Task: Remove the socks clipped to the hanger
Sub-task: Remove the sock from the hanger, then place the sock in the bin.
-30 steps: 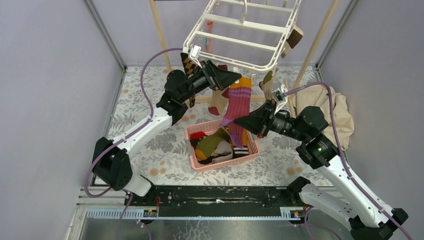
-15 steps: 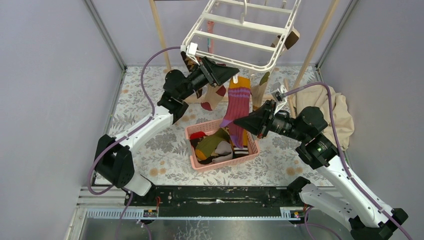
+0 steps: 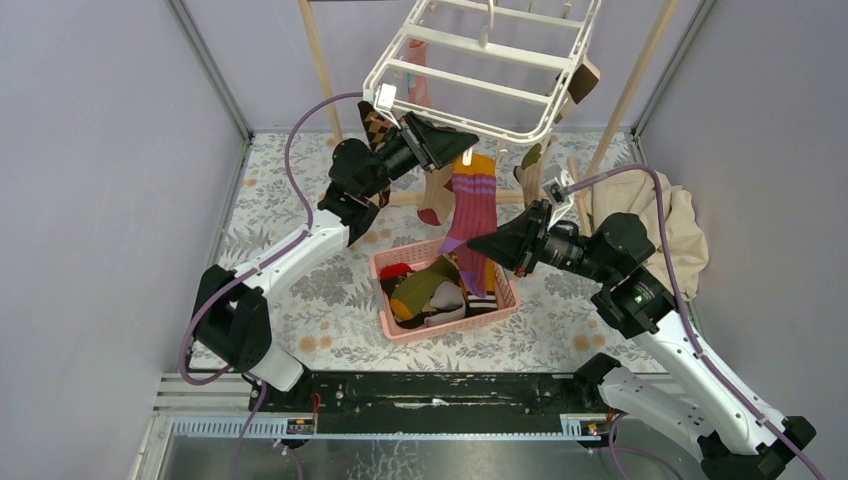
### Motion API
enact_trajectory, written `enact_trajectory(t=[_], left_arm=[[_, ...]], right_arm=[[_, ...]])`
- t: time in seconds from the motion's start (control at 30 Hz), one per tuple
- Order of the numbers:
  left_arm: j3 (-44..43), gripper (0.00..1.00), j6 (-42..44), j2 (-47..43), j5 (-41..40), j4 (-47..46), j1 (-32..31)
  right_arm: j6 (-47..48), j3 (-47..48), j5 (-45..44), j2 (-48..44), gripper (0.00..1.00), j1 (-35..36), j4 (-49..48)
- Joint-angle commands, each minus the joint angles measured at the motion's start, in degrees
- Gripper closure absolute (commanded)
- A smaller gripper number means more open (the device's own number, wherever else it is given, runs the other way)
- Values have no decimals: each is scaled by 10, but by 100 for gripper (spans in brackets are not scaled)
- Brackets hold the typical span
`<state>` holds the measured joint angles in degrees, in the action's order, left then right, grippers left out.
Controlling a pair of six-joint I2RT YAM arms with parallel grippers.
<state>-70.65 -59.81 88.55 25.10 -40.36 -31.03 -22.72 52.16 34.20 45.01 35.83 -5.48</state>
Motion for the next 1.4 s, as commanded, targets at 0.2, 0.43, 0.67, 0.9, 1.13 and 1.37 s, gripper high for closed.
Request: enact_trajectory(t=[0.2, 0.43, 0.67, 0.9, 1.13, 1.37], left_arm=[[-22, 70, 10, -2, -3, -26, 5], [-20, 69, 27, -12, -4, -5, 6], [-15, 54, 40, -18, -1, 19, 5], [-1, 33, 55, -32, 2, 41, 5], [18, 19, 72, -50, 4, 59, 5], [20, 13, 79, -50, 20, 95, 5]], right_arm=[[6, -5, 24, -5, 100, -4, -30], [0, -39, 19, -4, 100, -4, -42], [-13, -83, 4, 21, 100, -3, -84], [-22, -140, -17, 68, 100, -3, -139], [-13, -192, -76, 114, 93, -3, -174], [4, -179, -136, 164, 66, -3, -140]])
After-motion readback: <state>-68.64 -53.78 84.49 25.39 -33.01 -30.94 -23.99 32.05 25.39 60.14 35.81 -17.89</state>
